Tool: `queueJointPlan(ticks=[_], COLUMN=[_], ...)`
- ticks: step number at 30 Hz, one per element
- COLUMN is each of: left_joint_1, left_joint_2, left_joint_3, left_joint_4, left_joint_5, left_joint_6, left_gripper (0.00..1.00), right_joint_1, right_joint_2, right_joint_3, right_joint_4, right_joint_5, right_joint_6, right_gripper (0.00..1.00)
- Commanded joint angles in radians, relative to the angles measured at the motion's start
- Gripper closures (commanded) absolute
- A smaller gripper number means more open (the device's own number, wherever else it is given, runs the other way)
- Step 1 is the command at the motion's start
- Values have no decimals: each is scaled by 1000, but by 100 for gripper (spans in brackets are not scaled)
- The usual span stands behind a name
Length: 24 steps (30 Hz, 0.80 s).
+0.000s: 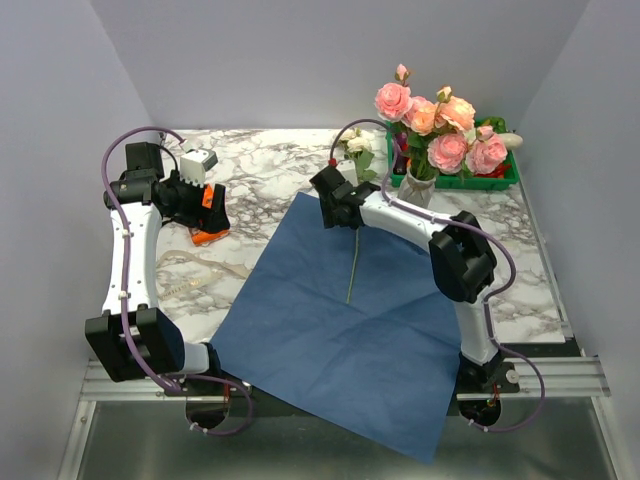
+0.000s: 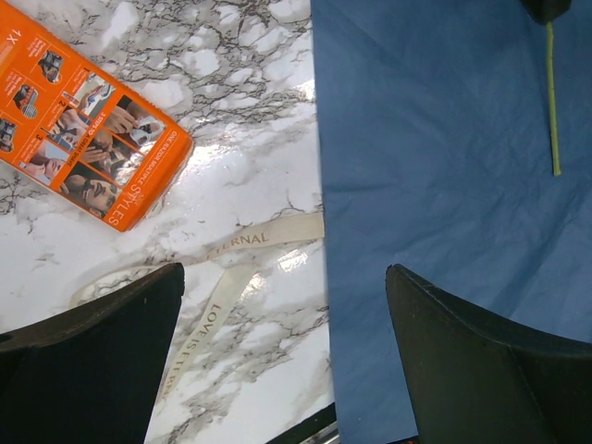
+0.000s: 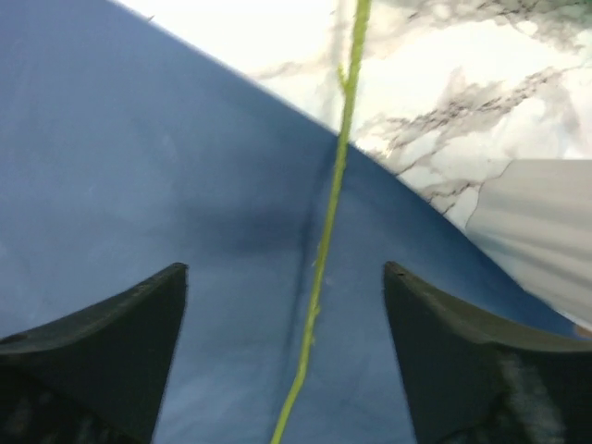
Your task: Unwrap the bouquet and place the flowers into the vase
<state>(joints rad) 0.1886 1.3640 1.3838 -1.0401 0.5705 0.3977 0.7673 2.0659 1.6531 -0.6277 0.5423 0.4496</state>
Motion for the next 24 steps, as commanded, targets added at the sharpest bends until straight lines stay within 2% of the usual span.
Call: queueJointPlan(ticks=[1, 9, 15, 24], left_joint_1=[6, 6, 6, 6], left_joint_2=[-5, 0, 10, 4], left_joint_3=[15, 15, 35, 23], left_joint_4=[-20, -20, -32, -32], left_joint_5=[-12, -23, -18, -27], left_joint_6=[23, 35, 36, 46], left_gripper=[1, 1, 1, 1], right_joint_1=[-51, -82, -82, -82], right_joint_2=[48, 122, 154, 169], right_joint_3=[63, 100, 71, 39], right_joint_4=[40, 68, 72, 72], right_joint_5=[-7, -39, -65, -77], right_joint_6=[47, 41, 84, 130], right_gripper=[14, 22, 35, 44])
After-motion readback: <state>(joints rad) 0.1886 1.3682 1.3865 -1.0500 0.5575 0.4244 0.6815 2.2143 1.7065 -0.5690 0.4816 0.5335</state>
